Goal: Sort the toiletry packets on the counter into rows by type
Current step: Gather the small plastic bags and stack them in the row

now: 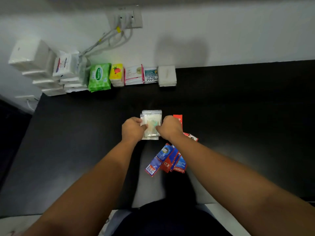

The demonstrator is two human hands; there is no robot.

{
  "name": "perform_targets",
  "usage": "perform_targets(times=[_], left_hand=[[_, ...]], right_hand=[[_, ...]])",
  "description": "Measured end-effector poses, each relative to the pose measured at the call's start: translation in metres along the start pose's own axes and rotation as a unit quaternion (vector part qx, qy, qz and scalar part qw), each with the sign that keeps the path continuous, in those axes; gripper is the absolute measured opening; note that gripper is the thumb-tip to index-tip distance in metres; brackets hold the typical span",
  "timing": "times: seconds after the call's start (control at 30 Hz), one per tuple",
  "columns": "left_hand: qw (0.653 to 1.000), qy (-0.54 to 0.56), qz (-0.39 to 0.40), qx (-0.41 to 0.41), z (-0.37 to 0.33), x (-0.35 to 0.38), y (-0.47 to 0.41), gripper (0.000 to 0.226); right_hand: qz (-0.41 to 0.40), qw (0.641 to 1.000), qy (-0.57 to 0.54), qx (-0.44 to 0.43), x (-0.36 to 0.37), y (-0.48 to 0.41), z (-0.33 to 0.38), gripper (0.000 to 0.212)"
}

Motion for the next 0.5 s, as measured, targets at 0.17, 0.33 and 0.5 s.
perform_targets(times=[0.17, 0.33, 0.5], left_hand=[[0.998, -0.06, -0.016, -0.012, -0.011, 0.005, -0.003, 0.029], [0.998, -0.005, 0.0, -0.069, -0.009, 0.012, -0.006, 0.017], [1.0, 0.024, 0.008, -0.012, -0.023, 0.014, -0.003, 0.014]], right_hand=[[0.06, 0.998, -0.021, 0.001, 0.005, -0.013, 0.006, 0.022], [0.054, 0.998, 0.013, -0.018, 0.012, -0.011, 0.011, 0.017], [0.064, 0.997, -0.029, -0.028, 0.007, -0.017, 0.003, 0.019]])
Point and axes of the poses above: each hand's wrist, its own y-axis away from the middle knuckle, its own x-axis out of the palm, z = x × y, the point moved 6 cm from there along -y, towards the middle knuckle, and after that the axes turned 2 degrees about -y, right-handed, at the moved point
